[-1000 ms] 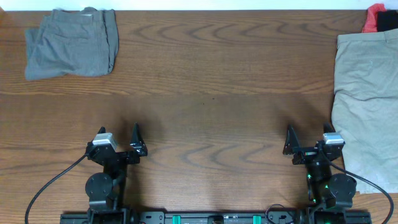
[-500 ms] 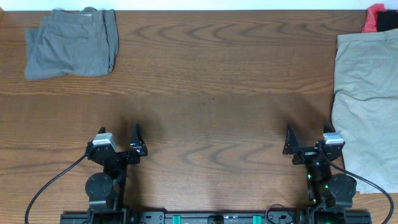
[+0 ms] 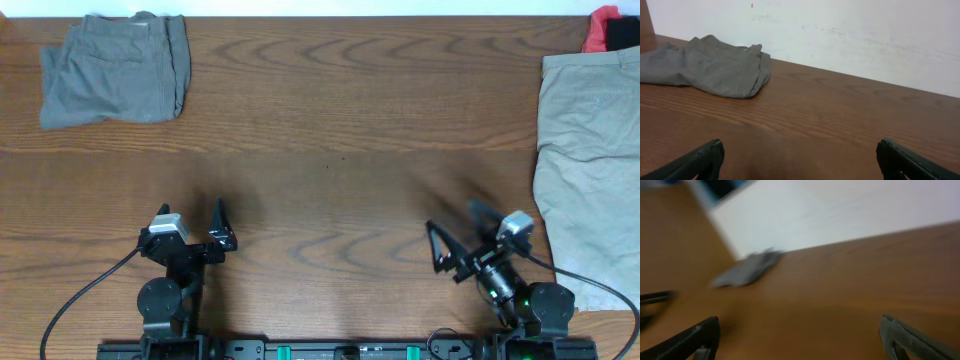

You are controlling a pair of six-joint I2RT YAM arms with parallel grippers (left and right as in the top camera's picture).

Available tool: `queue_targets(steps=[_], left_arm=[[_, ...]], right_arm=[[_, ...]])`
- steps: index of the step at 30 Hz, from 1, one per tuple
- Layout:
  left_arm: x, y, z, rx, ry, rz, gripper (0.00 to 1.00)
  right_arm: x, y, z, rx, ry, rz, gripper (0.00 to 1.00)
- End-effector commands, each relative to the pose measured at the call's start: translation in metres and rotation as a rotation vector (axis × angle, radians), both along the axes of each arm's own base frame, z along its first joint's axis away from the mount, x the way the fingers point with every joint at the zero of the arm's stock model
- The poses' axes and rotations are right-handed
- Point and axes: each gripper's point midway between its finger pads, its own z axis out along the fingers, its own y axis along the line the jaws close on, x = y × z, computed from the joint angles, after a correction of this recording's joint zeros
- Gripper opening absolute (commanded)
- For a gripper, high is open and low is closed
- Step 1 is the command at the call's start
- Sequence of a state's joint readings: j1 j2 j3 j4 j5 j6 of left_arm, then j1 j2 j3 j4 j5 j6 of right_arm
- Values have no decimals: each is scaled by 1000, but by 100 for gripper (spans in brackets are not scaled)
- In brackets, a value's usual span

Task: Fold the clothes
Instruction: 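Reach the right gripper to the khaki shorts pile and grasp them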

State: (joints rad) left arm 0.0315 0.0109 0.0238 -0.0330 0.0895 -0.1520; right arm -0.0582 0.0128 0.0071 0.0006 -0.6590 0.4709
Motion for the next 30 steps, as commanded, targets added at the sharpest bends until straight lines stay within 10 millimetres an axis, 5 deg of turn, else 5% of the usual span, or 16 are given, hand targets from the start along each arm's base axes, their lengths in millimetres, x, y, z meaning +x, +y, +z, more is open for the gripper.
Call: queue_targets(steps=[1, 4, 8, 14, 22, 30], left_arm=[[0, -1, -16, 12, 44, -8, 98], [0, -1, -16, 12, 44, -8, 98], [0, -1, -16, 12, 44, -8, 98], [0, -1, -16, 12, 44, -8, 98], [0, -1, -16, 12, 44, -8, 98], [0, -1, -16, 12, 44, -8, 98]], right_arm=[[-24, 27, 0, 165, 138, 214, 99], [-22, 25, 14, 229, 127, 202, 99], [-28, 18, 74, 178, -197, 173, 99], [-6, -18, 124, 53, -335, -110, 99], [92, -84, 127, -322, -64, -474, 99], [216, -147, 83, -543, 380, -563, 99]])
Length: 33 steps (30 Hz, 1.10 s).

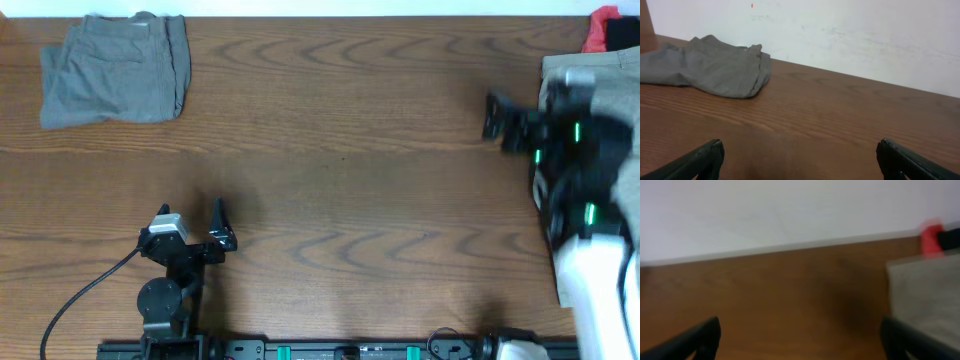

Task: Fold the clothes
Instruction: 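Reach the right gripper to the khaki shorts pile and grasp them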

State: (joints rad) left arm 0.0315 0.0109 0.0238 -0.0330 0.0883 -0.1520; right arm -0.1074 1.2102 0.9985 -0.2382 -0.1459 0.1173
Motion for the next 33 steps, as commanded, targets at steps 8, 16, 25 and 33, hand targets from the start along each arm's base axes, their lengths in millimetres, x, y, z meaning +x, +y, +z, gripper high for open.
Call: queue_targets(steps=[8, 16, 25, 33], left_arm=[[0, -1, -16, 11, 44, -9, 98], [0, -1, -16, 11, 44, -9, 98], [0, -1, -16, 11, 44, -9, 98], [0, -1, -16, 11, 44, -9, 98]], right_arm=[[109, -105, -61, -391, 335, -207, 99], [135, -148, -143, -524, 526, -277, 94], [134, -194, -213, -538, 619, -307, 92], [132, -194, -254, -458, 651, -242, 86]])
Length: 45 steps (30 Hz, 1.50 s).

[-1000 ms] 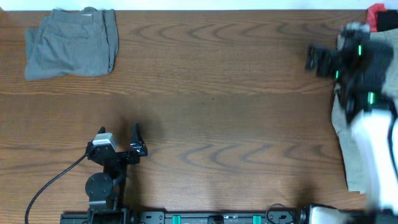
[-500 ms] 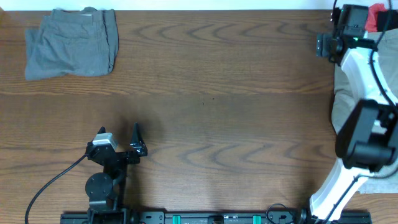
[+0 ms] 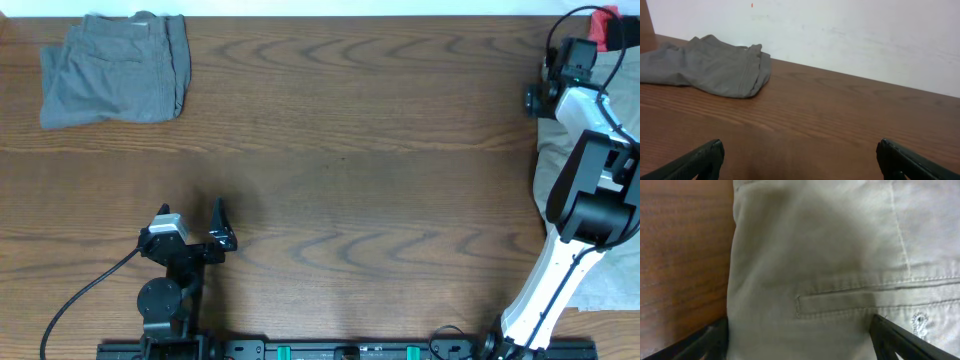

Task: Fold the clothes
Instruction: 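Reach the right gripper to the khaki shorts pile and grasp them, then drag the khaki shorts left with the right gripper, spreading them flat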

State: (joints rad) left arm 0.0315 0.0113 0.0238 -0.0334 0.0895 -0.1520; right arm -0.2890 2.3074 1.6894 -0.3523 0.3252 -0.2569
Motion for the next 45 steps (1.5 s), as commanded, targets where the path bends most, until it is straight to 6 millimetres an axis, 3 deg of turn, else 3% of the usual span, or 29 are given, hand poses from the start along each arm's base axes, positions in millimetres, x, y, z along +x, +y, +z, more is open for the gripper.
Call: queue_targets(steps=[1, 4, 10, 13, 15, 24, 27, 31, 38, 41, 45], left_arm=[[0, -1, -15, 12, 43, -8, 98], [0, -1, -15, 12, 43, -8, 98], [0, -1, -15, 12, 43, -8, 98], [0, -1, -15, 12, 43, -8, 98], [0, -1, -15, 12, 43, -8, 98], [0, -1, -15, 12, 43, -8, 98], [0, -1, -15, 12, 43, -8, 98], [0, -1, -15, 12, 43, -8, 98], [0, -1, -15, 12, 43, -8, 98], [0, -1, -15, 12, 43, -8, 98], [0, -1, -15, 12, 43, -8, 98]], right_arm=[[3, 1, -16, 37, 13, 27, 86], [1, 0, -24, 40, 26, 23, 80], [-1, -8, -20, 25, 1, -62, 28], [-2, -13, -12, 23, -24, -118, 8], [-1, -14, 0, 25, -44, -134, 2], [0, -12, 98, 36, -232, -194, 1], [-3, -5, 129, 31, -268, -181, 1], [-4, 13, 155, 76, -305, -130, 1], [-4, 59, 179, 241, -347, -42, 1], [-1, 95, 183, 323, -339, 42, 1], [-1, 167, 178, 494, -283, 215, 1]])
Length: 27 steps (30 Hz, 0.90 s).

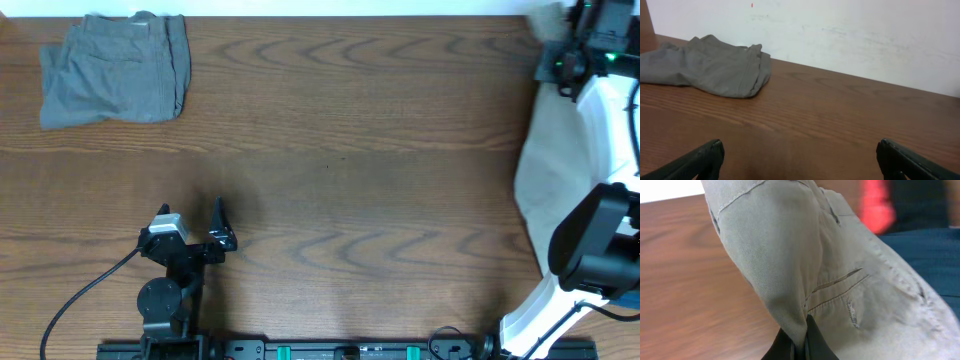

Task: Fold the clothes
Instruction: 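Drag the khaki shorts left with the right gripper, spreading them flat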

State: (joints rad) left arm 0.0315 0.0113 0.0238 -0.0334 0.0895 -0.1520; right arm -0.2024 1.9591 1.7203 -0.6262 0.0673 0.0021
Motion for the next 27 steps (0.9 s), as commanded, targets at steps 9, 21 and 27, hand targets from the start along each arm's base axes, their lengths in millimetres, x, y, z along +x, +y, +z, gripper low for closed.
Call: queue_targets(steps=[9, 21, 27], left_arm=[[0, -1, -15, 12, 43, -8, 98], [0, -1, -15, 12, 43, -8, 98], [0, -1, -15, 12, 43, -8, 98]], right_arm=[[-37, 282, 15, 369, 52, 660, 1], [-156, 454, 7, 415, 225, 1022, 13], [-167, 447, 3, 410, 283, 1010, 81]])
